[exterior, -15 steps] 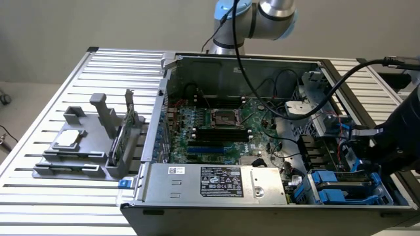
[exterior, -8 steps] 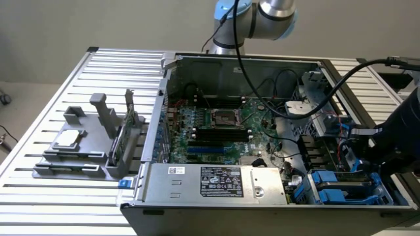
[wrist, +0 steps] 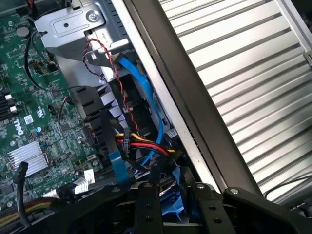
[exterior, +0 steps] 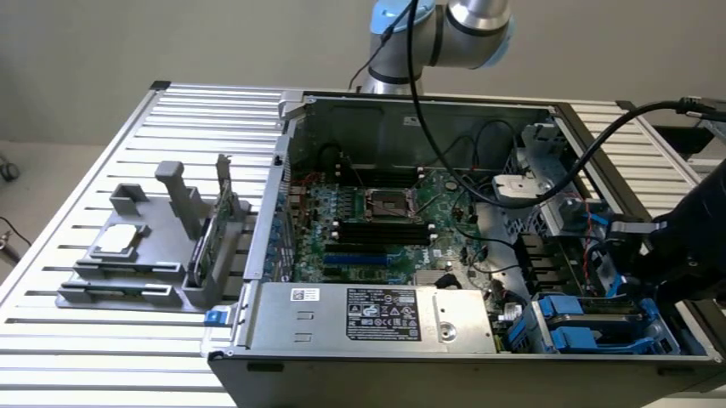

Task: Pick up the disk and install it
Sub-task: 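Insert the first disk wire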

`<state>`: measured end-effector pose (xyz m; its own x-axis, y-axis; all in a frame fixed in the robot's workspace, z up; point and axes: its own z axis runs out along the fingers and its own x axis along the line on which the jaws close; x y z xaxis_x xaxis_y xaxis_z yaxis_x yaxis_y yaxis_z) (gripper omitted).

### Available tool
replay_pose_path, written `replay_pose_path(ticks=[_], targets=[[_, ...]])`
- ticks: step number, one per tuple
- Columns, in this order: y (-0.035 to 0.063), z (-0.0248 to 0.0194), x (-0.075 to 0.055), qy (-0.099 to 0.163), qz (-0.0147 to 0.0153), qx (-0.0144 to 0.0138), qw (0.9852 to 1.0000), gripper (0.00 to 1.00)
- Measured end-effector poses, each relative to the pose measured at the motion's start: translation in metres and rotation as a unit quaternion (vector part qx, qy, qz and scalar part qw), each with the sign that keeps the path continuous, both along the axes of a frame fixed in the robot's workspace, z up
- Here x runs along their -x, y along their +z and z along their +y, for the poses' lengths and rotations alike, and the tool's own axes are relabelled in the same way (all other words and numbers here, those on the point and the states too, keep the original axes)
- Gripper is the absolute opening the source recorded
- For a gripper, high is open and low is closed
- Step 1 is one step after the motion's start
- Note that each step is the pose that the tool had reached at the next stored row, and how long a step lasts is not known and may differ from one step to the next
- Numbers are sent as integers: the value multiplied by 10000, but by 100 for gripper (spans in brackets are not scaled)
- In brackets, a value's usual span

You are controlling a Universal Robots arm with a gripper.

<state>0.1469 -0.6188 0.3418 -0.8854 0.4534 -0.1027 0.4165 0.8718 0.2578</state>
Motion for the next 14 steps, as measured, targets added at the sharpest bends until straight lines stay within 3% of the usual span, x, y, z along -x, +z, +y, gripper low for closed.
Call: replay_pose_path(ticks=[5, 10, 12, 14], targets=[[13, -33, -53, 0, 228, -18, 9997, 31], [22, -64, -101, 1, 422, -53, 9991, 31], [22, -70, -101, -7, 472, -76, 9989, 31], [22, -71, -101, -52, 496, -110, 9987, 31]])
